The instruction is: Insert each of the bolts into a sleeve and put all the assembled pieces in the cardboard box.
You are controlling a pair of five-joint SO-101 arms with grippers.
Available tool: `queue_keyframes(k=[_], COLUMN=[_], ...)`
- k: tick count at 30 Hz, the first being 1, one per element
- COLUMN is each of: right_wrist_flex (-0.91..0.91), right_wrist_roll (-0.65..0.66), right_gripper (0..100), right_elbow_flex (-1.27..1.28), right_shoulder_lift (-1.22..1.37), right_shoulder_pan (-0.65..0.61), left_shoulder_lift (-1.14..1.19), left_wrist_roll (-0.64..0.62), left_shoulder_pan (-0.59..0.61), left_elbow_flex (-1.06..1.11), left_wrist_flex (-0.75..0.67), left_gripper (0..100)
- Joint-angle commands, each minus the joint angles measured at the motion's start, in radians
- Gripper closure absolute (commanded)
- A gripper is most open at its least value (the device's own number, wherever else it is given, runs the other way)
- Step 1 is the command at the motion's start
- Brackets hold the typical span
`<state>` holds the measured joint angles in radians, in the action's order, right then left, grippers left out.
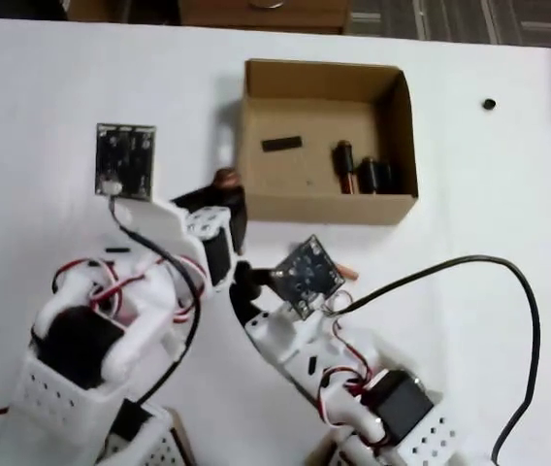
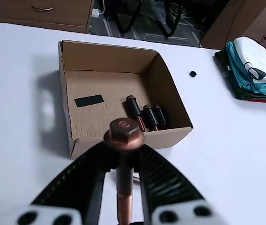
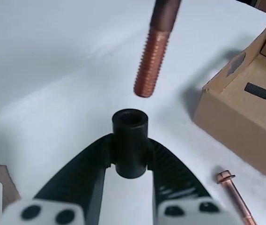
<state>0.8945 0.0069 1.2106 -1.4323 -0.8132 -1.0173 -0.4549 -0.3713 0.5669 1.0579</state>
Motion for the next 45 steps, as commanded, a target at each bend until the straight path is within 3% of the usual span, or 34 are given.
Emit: queue_keyframes(k=[1, 17, 45], right_wrist_flex=[-0.018, -0.022, -0.015], right_wrist_roll=[-0.009, -0.058, -0.060], right_gripper=[98.0, 98.0, 98.0], right_elbow_flex=[-0.008, -0.015, -0.032], right_shoulder_lift=[-0.022, -0.024, -0.030], right_shoulder_pan=[0.012, 0.048, 0.050], left_shoulder_lift=[-0.043, -0.051, -0.051], left_wrist_roll=[-0.040, -0.084, -0.077], left_shoulder_pan=[-0.011, -0.072, -0.025], left_elbow_flex=[-0.001, 0.047, 0.131], left_wrist_flex=[-0.020, -0.025, -0.074], left_gripper=[98, 98, 98])
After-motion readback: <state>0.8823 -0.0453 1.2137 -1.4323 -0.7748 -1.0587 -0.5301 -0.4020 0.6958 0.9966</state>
